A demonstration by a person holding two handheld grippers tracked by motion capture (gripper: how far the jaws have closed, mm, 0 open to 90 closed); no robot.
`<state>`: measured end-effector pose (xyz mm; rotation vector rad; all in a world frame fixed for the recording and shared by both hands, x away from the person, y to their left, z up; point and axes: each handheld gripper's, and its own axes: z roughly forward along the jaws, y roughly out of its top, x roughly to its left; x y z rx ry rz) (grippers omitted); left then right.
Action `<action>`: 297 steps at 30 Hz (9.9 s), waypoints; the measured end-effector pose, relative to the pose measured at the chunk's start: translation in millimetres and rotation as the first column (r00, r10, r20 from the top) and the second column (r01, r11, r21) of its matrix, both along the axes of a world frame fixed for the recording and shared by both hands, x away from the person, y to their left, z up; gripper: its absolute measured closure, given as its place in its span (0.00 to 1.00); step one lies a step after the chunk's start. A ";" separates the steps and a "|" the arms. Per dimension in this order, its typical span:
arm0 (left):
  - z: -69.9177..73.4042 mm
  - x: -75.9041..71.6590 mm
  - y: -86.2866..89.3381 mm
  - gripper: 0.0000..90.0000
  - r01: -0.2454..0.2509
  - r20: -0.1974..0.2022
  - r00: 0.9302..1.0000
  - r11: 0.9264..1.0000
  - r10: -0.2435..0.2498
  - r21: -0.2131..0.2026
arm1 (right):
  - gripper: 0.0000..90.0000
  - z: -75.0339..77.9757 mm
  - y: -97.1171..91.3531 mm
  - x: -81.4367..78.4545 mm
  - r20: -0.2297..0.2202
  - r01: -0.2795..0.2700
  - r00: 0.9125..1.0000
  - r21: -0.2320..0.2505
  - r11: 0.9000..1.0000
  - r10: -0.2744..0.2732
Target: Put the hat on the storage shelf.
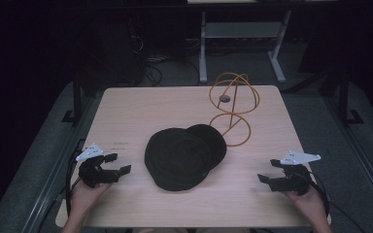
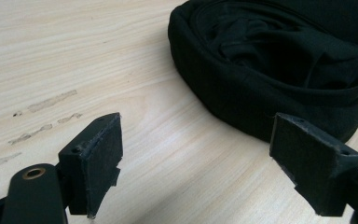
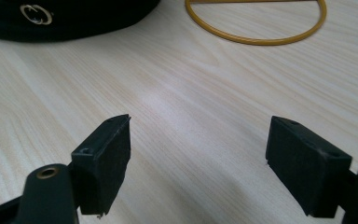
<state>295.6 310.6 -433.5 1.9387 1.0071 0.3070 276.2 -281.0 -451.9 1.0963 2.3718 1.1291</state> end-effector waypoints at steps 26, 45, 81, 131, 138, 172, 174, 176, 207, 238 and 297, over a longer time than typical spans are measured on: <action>-2.8 -1.3 -2.4 0.18 0.018 -0.001 1.000 0.999 -0.018 0.036 | 0.16 23.8 41.7 0.6 -0.018 -0.095 0.995 0.048 0.994 0.096; -2.9 -1.4 -1.4 0.18 0.018 0.001 1.000 0.999 -0.018 0.033 | 0.17 63.0 101.0 7.7 -0.028 -0.290 0.957 -0.003 0.957 0.290; -2.7 -0.8 -0.1 0.18 0.016 0.007 1.000 0.999 -0.016 0.043 | 0.17 76.9 197.8 29.7 -0.052 -0.461 0.887 -0.050 0.886 0.458; -3.3 -0.9 -2.1 0.18 0.031 0.006 0.999 0.998 -0.032 0.048 | 0.50 23.9 257.7 34.9 -0.136 -0.542 0.840 -0.144 0.828 0.526; -3.6 -1.0 -2.6 0.18 0.031 0.005 0.999 0.998 -0.032 0.048 | 0.56 18.3 258.3 35.1 -0.138 -0.521 0.852 -0.149 0.840 0.504; 0.6 -4.7 -24.7 0.18 0.092 0.021 0.995 0.995 -0.093 0.048 | 0.83 86.2 234.5 30.0 -0.015 -0.535 0.844 -0.063 0.842 0.536; 5.0 -6.7 -32.0 0.18 0.113 0.042 0.993 0.993 -0.114 0.036 | 0.83 93.5 231.1 29.7 -0.008 -0.531 0.847 -0.047 0.846 0.531; 7.4 -6.2 -35.9 0.18 0.120 0.049 0.991 0.992 -0.121 0.030 | 0.82 99.5 228.3 30.1 0.005 -0.531 0.847 -0.045 0.846 0.531; 33.8 2.6 -113.4 0.23 0.194 0.225 0.958 0.980 -0.177 -0.053 | 0.82 158.5 242.7 44.0 0.088 -0.461 0.884 0.003 0.887 0.459; 122.4 -1.8 -104.1 0.96 0.241 0.408 0.887 0.970 -0.217 -0.008 | 0.48 170.4 207.4 44.2 0.108 -0.460 0.888 0.210 0.863 0.447; 174.0 57.3 -103.0 0.96 0.282 0.262 0.927 0.959 -0.269 -0.013 | 0.33 53.4 54.4 23.9 -0.030 -0.144 0.988 0.135 0.980 0.149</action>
